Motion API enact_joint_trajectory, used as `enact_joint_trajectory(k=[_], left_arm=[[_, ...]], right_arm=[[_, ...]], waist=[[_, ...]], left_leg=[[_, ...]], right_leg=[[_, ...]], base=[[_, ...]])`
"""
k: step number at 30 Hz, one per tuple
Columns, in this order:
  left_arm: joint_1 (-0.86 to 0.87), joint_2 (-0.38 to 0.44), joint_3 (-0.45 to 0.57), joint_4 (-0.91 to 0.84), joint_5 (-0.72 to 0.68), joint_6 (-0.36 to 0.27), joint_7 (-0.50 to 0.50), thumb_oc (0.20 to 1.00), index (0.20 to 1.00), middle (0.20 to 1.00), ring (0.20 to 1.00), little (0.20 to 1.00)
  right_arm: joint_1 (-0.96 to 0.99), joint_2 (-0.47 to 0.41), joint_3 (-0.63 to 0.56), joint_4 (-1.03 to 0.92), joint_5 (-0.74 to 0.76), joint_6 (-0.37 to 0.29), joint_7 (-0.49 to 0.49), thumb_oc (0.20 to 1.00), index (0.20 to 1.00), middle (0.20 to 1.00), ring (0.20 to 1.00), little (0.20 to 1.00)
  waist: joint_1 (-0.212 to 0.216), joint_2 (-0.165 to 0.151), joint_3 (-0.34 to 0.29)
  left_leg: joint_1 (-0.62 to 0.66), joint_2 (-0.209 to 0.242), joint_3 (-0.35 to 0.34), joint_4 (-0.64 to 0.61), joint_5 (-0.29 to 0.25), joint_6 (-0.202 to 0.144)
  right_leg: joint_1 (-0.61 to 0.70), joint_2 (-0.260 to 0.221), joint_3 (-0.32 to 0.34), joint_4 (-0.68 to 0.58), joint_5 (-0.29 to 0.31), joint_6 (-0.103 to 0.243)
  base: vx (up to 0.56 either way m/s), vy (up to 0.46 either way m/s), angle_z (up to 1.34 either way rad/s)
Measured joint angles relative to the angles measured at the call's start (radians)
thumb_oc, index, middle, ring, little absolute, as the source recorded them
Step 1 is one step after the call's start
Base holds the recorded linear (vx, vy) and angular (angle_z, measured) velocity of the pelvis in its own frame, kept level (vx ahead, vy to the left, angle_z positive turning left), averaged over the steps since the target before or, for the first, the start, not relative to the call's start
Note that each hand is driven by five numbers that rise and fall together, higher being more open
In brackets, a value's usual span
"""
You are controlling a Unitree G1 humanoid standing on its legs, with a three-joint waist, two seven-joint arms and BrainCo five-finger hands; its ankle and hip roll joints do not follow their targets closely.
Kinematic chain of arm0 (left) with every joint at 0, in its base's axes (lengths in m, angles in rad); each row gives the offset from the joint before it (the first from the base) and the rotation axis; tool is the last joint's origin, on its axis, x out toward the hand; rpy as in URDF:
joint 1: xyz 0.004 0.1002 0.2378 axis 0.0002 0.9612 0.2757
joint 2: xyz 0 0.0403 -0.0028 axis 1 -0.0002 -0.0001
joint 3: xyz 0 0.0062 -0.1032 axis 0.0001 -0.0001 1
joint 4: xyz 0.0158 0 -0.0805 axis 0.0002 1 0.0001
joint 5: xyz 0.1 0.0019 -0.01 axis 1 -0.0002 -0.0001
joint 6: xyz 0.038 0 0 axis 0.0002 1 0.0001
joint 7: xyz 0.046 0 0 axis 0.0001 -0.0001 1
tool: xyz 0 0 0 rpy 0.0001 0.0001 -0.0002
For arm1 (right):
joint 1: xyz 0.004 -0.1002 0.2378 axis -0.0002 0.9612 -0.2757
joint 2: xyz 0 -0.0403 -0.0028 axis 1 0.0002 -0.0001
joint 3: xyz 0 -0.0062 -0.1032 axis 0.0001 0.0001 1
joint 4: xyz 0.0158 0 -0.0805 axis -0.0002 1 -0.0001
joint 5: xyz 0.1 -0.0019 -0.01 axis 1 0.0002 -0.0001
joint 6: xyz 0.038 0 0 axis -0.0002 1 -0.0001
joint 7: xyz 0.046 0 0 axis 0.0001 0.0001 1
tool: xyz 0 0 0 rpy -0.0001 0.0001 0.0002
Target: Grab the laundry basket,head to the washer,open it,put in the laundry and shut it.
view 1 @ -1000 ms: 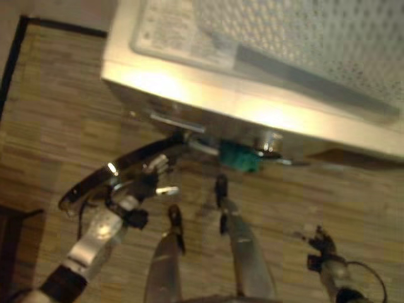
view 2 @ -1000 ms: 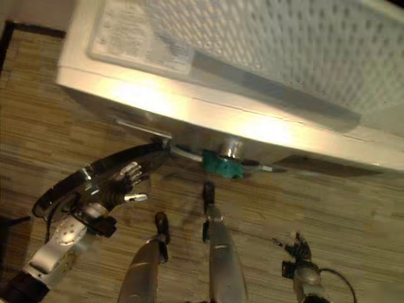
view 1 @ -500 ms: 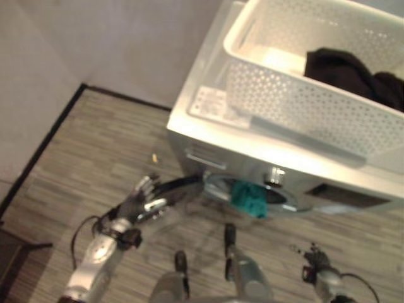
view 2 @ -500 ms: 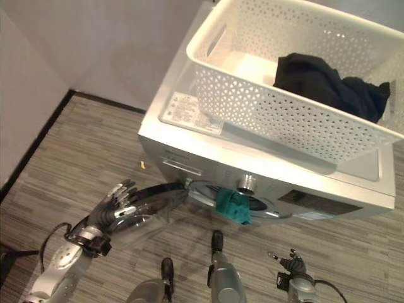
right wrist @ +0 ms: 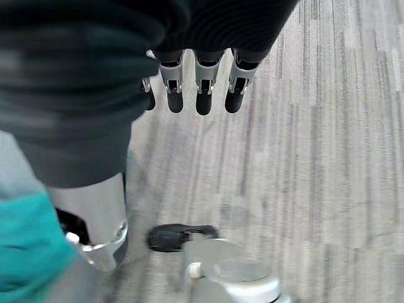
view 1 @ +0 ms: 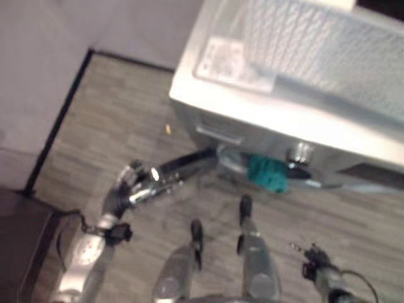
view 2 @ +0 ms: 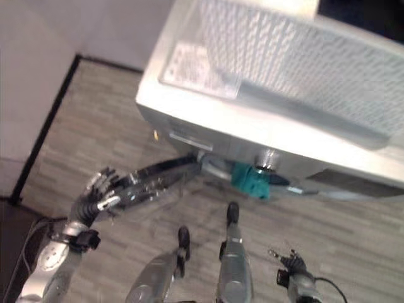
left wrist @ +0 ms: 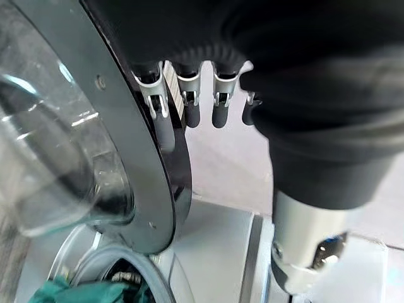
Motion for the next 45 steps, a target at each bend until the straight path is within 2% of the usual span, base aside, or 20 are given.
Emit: enact_joint_trajectory(k=[4, 6, 12, 13, 14, 17, 24, 26, 29, 31, 32, 33, 34, 35, 36, 37, 40, 41, 43, 45], left_arm=[[-0.012, -0.001, 0.002, -0.015, 0.004, -0.017, 0.004, 1.0, 1.0, 1.0, 1.0, 1.0], [-0.031, -0.007, -0.002, -0.049, 0.021, -0.029, 0.015, 1.0, 1.0, 1.0, 1.0, 1.0], [-0.033, -0.016, -0.034, -0.083, 0.021, -0.045, 0.018, 1.0, 1.0, 1.0, 1.0, 1.0], [-0.062, -0.05, -0.034, -0.078, 0.019, -0.061, 0.02, 1.0, 1.0, 1.0, 1.0, 1.0], [-0.073, -0.063, -0.039, -0.078, 0.019, -0.061, 0.023, 1.0, 1.0, 1.0, 1.0, 1.0], [-0.072, -0.059, -0.095, -0.079, 0.019, -0.057, 0.036, 1.0, 1.0, 1.0, 1.0, 1.0], [-0.121, -0.069, -0.117, -0.053, 0.018, -0.06, 0.038, 1.0, 1.0, 1.0, 1.0, 1.0], [-0.129, -0.067, -0.119, -0.038, 0.017, -0.055, 0.039, 1.0, 1.0, 1.0, 1.0, 1.0], [-0.128, -0.062, -0.118, -0.021, 0.016, -0.041, 0.038, 1.0, 1.0, 1.0, 1.0, 1.0], [-0.115, -0.041, -0.119, -0.012, 0.016, -0.037, 0.037, 1.0, 1.0, 1.0, 1.0, 1.0], [-0.11, -0.023, -0.119, 0.001, 0.016, -0.037, 0.035, 1.0, 1.0, 1.0, 1.0, 1.0], [-0.111, -0.018, -0.118, 0.005, 0.016, -0.036, 0.036, 1.0, 1.0, 1.0, 1.0, 1.0], [-0.105, 0.013, -0.124, 0.019, 0.016, -0.021, 0.033, 1.0, 1.0, 1.0, 1.0, 1.0], [-0.103, 0.021, -0.128, 0.026, 0.016, -0.02, 0.032, 1.0, 1.0, 1.0, 1.0, 1.0], [-0.088, 0.028, -0.133, 0.053, 0.016, -0.007, 0.014, 1.0, 1.0, 1.0, 1.0, 1.0], [-0.085, 0.021, -0.134, 0.053, 0.016, -0.005, 0.01, 1.0, 1.0, 1.0, 1.0, 1.0], [-0.079, 0.023, -0.134, 0.062, 0.016, 0.007, -0.007, 1.0, 1.0, 1.0, 1.0, 1.0], [-0.081, 0.026, -0.134, 0.07, 0.016, 0.011, -0.009, 1.0, 1.0, 1.0, 1.0, 1.0], [-0.085, 0.029, -0.136, 0.075, 0.016, 0.019, -0.008, 1.0, 1.0, 1.0, 1.0, 1.0], [-0.063, 0.054, -0.139, 0.078, 0.016, 0.023, -0.01, 1.0, 1.0, 1.0, 1.0, 1.0]], right_arm=[[-0.05, -0.021, -0.001, -0.001, 0.001, 0.001, -0.016, 1.0, 1.0, 1.0, 1.0, 1.0], [-0.102, -0.073, -0.001, 0.007, 0.0, -0.001, -0.032, 1.0, 1.0, 1.0, 1.0, 1.0], [-0.223, -0.18, 0.009, 0.056, -0.002, 0.004, -0.051, 1.0, 1.0, 1.0, 1.0, 1.0], [-0.27, -0.201, 0.02, 0.11, -0.003, -0.01, -0.097, 1.0, 1.0, 1.0, 1.0, 1.0], [-0.286, -0.191, 0.019, 0.119, -0.007, -0.01, -0.12, 1.0, 1.0, 1.0, 1.0, 1.0], [-0.369, -0.187, 0.02, 0.185, -0.042, 0.022, -0.133, 1.0, 1.0, 1.0, 1.0, 1.0], [-0.376, -0.107, 0.093, 0.099, -0.081, -0.007, -0.141, 1.0, 1.0, 1.0, 1.0, 1.0], [-0.361, -0.093, 0.093, 0.1, -0.09, -0.006, -0.142, 1.0, 1.0, 1.0, 1.0, 1.0], [-0.324, -0.076, 0.085, 0.11, -0.12, -0.003, -0.144, 1.0, 1.0, 1.0, 1.0, 1.0], [-0.298, -0.059, 0.085, 0.108, -0.12, -0.001, -0.144, 1.0, 1.0, 1.0, 1.0, 1.0], [-0.278, -0.047, 0.081, 0.113, -0.12, -0.003, -0.143, 1.0, 1.0, 1.0, 1.0, 1.0], [-0.265, -0.043, 0.076, 0.11, -0.12, -0.002, -0.143, 1.0, 1.0, 1.0, 1.0, 1.0], [-0.225, -0.026, 0.068, 0.108, -0.121, 0.0, -0.14, 1.0, 1.0, 1.0, 1.0, 1.0], [-0.216, -0.021, 0.068, 0.107, -0.122, 0.001, -0.139, 1.0, 1.0, 1.0, 1.0, 1.0], [-0.186, -0.02, 0.067, 0.092, -0.14, 0.01, -0.132, 1.0, 1.0, 1.0, 1.0, 1.0], [-0.182, -0.025, 0.068, 0.096, -0.149, 0.012, -0.127, 1.0, 1.0, 1.0, 1.0, 1.0], [-0.176, -0.023, 0.069, 0.099, -0.158, 0.031, -0.117, 1.0, 1.0, 1.0, 1.0, 1.0], [-0.178, -0.026, 0.076, 0.096, -0.158, 0.032, -0.117, 1.0, 1.0, 1.0, 1.0, 1.0], [-0.192, -0.03, 0.09, 0.091, -0.159, 0.032, -0.111, 1.0, 1.0, 1.0, 1.0, 1.0], [-0.203, -0.031, 0.089, 0.077, -0.16, 0.032, -0.099, 1.0, 1.0, 1.0, 1.0, 1.0]], waist=[[0.005, 0.003, 0.021], [0.008, 0.016, 0.06], [0.045, 0.047, 0.069], [0.058, 0.055, 0.073], [0.075, 0.067, 0.077], [0.087, 0.108, 0.077], [0.094, 0.108, 0.077], [0.089, 0.102, 0.075], [0.075, 0.065, 0.066], [0.077, 0.03, 0.045], [0.061, 0.005, 0.029], [0.058, -0.003, 0.024], [0.055, -0.037, 0.002], [0.053, -0.044, -0.006], [0.043, -0.049, -0.046], [0.039, -0.04, -0.051], [0.036, -0.035, -0.055], [0.045, -0.021, -0.05], [0.058, -0.002, -0.037], [0.093, 0.003, -0.032]], left_leg=[[-0.072, 0.0, -0.002, 0.033, 0.001, 0.0], [-0.099, -0.003, -0.012, 0.049, 0.003, 0.0], [-0.154, -0.006, -0.037, 0.044, 0.02, -0.003], [-0.166, -0.01, -0.046, 0.039, 0.033, -0.007], [-0.167, -0.011, -0.054, 0.03, 0.038, -0.007], [-0.165, -0.026, -0.066, 0.002, 0.058, -0.002], [-0.156, -0.034, -0.075, -0.005, 0.066, -0.003], [-0.134, -0.034, -0.078, -0.004, 0.065, -0.003], [-0.115, -0.037, -0.071, 0.032, 0.049, 0.002], [-0.117, -0.035, -0.051, 0.069, 0.025, 0.012], [-0.127, -0.041, -0.035, 0.113, 0.004, 0.022], [-0.132, -0.043, -0.029, 0.143, -0.014, 0.03], [-0.134, -0.048, 0.007, 0.219, -0.063, 0.062], [-0.134, -0.051, 0.022, 0.233, -0.073, 0.071], [-0.132, -0.035, 0.081, 0.254, -0.095, 0.108], [-0.135, -0.025, 0.095, 0.255, -0.093, 0.116], [-0.133, -0.021, 0.129, 0.236, -0.072, 0.153], [-0.14, -0.015, 0.133, 0.238, -0.049, 0.152], [-0.154, -0.008, 0.131, 0.235, -0.034, 0.162], [-0.175, -0.005, 0.145, 0.23, -0.019, 0.161]], right_leg=[[-0.057, -0.004, -0.002, 0.008, 0.006, 0.0], [-0.072, -0.009, -0.012, 0.012, 0.016, -0.004], [-0.118, -0.016, -0.038, 0.018, 0.021, -0.006], [-0.135, -0.022, -0.05, 0.031, 0.021, -0.009], [-0.135, -0.026, -0.06, 0.034, 0.023, -0.015], [-0.139, -0.042, -0.076, 0.033, 0.023, -0.016], [-0.136, -0.053, -0.083, 0.055, 0.021, -0.014], [-0.112, -0.054, -0.088, 0.055, 0.019, -0.014], [-0.081, -0.054, -0.085, 0.059, 0.014, -0.007], [-0.082, -0.054, -0.063, 0.068, 0.007, -0.001], [-0.08, -0.051, -0.044, 0.07, 0.006, 0.009], [-0.077, -0.049, -0.036, 0.072, 0.007, 0.012], [-0.064, -0.045, 0.011, 0.062, 0.021, 0.029], [-0.064, -0.047, 0.022, 0.056, 0.019, 0.032], [-0.082, -0.078, 0.01, 0.087, -0.037, 0.086], [-0.109, -0.085, -0.006, 0.122, -0.043, 0.077], [-0.102, -0.155, -0.041, 0.198, -0.049, 0.083], [-0.106, -0.167, -0.026, 0.311, -0.097, 0.071], [-0.083, -0.185, -0.013, 0.486, -0.187, 0.079], [-0.044, -0.182, -0.003, 0.597, -0.294, 0.075]], base=[[-0.09, -0.04, 0.05], [-0.05, -0.032, 0.14], [-0.05, -0.03, 0.14], [-0.03, 0.044, 0.22], [-0.03, 0.056, 0.26], [-0.01, 0.004, 0.18], [0.0, 0.002, 0.06], [0.01, 0.082, 0.02], [0.01, 0.15, -0.04], [0.0, 0.212, -0.27], [0.0, 0.262, -0.28], [0.02, 0.336, -0.62], [0.01, 0.333, -0.61], [0.0, 0.295, -1.17], [-0.05, 0.168, -0.93], [-0.11, 0.115, -1.04], [-0.16, 0.099, -0.36], [-0.22, 0.084, -0.18], [-0.14, 0.06, -0.04], [-0.21, -0.06, -0.24]])
